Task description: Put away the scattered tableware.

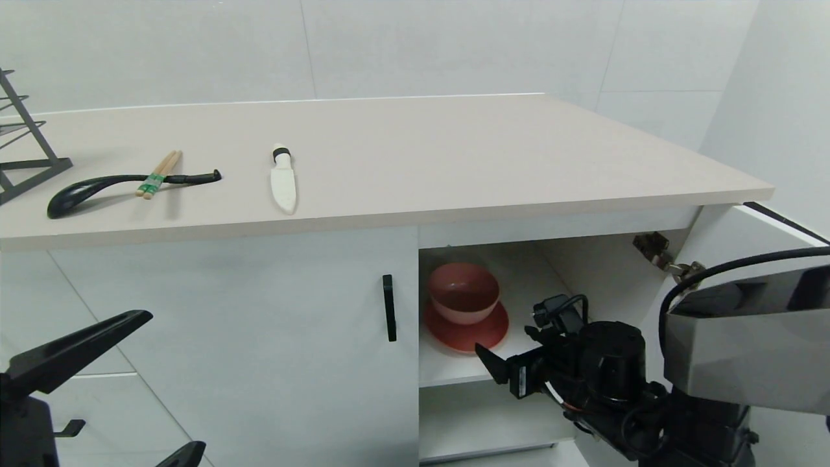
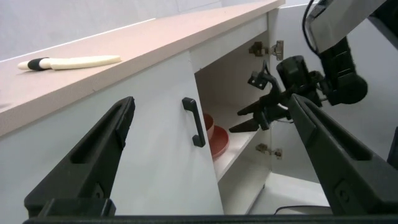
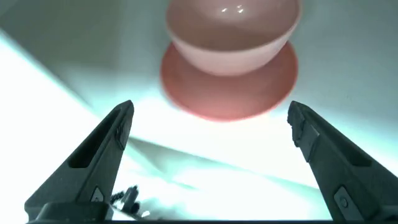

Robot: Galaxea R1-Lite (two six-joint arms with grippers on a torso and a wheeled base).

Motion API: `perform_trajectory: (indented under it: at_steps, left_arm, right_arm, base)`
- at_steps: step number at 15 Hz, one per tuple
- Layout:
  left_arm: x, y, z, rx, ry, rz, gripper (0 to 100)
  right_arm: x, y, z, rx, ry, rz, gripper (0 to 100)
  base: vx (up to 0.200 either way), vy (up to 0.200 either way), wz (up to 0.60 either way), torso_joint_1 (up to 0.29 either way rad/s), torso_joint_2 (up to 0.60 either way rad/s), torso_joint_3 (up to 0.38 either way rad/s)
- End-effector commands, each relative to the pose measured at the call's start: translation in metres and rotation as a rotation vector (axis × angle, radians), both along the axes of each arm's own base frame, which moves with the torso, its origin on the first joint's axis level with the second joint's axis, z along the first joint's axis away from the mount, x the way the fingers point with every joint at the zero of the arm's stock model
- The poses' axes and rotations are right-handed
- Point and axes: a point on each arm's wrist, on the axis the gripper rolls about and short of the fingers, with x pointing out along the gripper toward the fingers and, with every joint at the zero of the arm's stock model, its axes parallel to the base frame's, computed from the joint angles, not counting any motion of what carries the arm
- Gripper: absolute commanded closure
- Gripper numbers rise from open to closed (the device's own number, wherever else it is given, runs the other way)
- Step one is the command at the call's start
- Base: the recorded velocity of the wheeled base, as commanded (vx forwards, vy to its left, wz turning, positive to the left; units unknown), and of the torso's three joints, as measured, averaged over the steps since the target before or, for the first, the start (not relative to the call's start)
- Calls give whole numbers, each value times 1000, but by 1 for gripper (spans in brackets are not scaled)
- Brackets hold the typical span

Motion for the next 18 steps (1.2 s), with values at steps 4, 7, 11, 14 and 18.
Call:
perform_trajectory:
  at_steps: [4, 7, 11, 14, 18]
  left_arm:
    - [1, -1, -1, -5, 25, -3, 0]
    - [1, -1, -4, 2, 43, -10, 0]
    - [5, -3, -13, 54, 105, -8, 0]
    - [4, -3, -14, 58, 111, -4, 0]
    - [5, 0, -14, 55, 106, 34, 0]
  right_arm:
    - [-82, -25, 47, -7, 3, 130, 0]
    - [-91, -34, 76, 66, -103, 114, 0]
    - [-97, -45, 101, 96, -230, 3, 0]
    - [-95, -55, 109, 118, -267, -46, 0]
    - [-98, -61, 118, 143, -306, -81, 0]
  base:
    - [0, 0, 0, 0, 0, 0]
    - [0, 0, 0, 0, 0, 0]
    - [0, 0, 0, 0, 0, 0]
    - [0, 0, 0, 0, 0, 0]
    - [0, 0, 0, 0, 0, 0]
